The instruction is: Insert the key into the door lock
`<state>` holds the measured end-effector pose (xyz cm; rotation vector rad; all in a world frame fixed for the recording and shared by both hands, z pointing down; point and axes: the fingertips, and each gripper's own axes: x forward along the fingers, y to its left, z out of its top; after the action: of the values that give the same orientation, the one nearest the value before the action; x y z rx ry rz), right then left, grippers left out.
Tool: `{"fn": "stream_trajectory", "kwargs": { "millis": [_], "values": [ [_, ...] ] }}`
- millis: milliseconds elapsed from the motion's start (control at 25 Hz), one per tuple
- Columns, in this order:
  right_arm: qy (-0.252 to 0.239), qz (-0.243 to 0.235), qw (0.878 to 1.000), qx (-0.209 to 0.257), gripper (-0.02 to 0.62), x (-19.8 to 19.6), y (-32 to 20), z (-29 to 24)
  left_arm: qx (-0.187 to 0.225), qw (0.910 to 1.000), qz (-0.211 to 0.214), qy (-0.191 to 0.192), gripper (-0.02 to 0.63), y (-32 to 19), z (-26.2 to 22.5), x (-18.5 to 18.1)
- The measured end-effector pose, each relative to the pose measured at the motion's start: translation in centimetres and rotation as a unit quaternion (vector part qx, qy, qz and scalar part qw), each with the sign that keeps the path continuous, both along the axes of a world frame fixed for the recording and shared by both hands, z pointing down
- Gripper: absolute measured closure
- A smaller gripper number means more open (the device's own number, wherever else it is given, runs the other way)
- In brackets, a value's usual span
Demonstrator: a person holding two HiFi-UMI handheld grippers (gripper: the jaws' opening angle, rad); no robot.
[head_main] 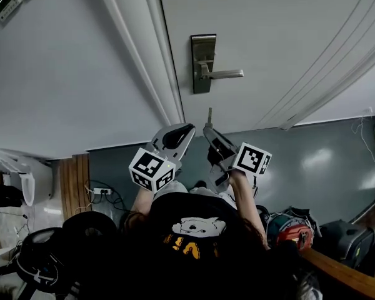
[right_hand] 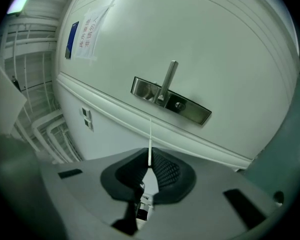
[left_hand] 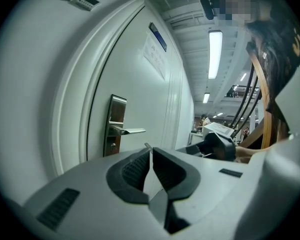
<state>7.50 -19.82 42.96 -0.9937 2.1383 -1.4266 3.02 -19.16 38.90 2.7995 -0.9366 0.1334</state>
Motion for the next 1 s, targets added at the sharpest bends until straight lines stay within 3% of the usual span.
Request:
{"fn": "stream_trajectory", "kwargs": {
  "millis": [560,1000],
  "values": [
    [-0.018,-0.017,1.0,-0.011,0.575,-0.6,-0.7,1.5,-0.007,0.9995,-0.022,-0.023,0.583,1.0,0.7,-1.4],
    [-0.044,-0.024,0.998,-0.027,0.575,-0.7,-4.9,2.6,0.012,0.9996,-0.018,-0.017,0.584,-0.9,0.2,-1.6]
  ]
}}
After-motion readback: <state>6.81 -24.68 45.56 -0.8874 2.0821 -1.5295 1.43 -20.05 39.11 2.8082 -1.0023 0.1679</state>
